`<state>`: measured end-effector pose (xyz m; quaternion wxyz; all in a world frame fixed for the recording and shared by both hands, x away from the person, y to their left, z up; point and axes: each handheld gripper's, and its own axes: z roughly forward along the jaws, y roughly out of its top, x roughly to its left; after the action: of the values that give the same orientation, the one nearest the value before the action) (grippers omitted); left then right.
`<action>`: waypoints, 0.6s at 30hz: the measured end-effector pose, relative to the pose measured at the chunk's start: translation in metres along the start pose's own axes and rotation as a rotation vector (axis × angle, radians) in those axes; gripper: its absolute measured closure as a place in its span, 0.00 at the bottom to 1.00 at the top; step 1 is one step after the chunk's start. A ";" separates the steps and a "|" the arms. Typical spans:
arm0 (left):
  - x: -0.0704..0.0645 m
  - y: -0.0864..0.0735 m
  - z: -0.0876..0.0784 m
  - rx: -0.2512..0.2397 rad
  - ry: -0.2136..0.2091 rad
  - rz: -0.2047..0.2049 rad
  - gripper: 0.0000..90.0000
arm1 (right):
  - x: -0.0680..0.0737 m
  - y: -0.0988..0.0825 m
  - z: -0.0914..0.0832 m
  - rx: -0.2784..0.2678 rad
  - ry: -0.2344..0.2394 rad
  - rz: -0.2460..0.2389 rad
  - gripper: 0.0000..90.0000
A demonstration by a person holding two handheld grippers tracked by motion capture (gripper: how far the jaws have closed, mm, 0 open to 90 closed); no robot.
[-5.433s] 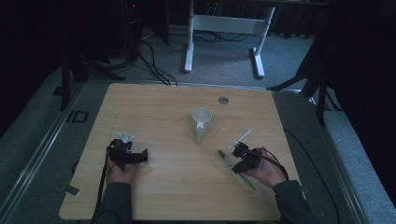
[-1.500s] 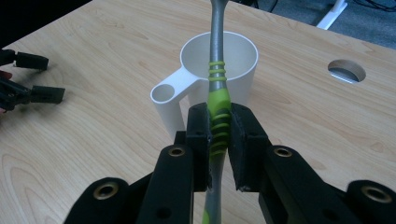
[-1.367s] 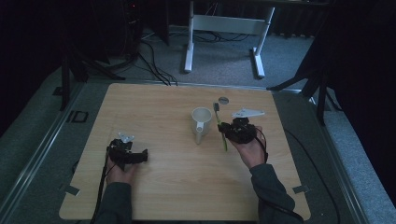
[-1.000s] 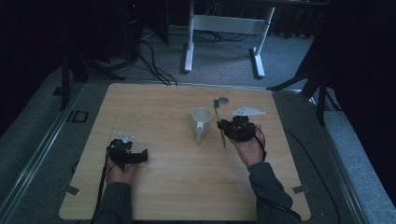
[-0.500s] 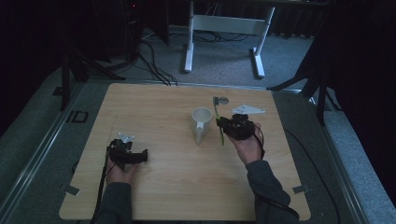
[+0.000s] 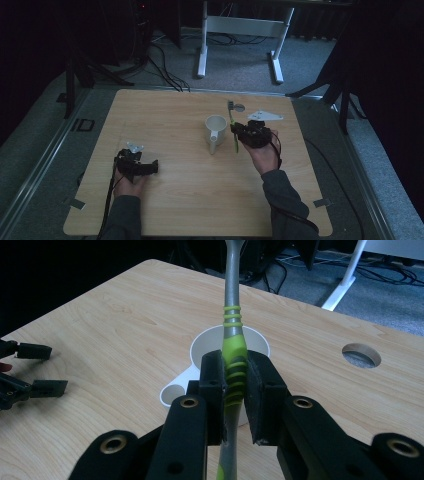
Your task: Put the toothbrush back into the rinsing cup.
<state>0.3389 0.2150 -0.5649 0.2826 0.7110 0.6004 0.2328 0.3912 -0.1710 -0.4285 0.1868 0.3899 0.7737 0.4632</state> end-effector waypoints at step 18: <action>0.000 0.000 0.000 0.000 0.000 0.000 0.00 | 0.003 0.005 0.004 -0.051 -0.006 0.001 0.88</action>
<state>0.3389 0.2150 -0.5650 0.2827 0.7109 0.6003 0.2330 0.3944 -0.1649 -0.4257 0.1988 0.3868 0.7609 0.4816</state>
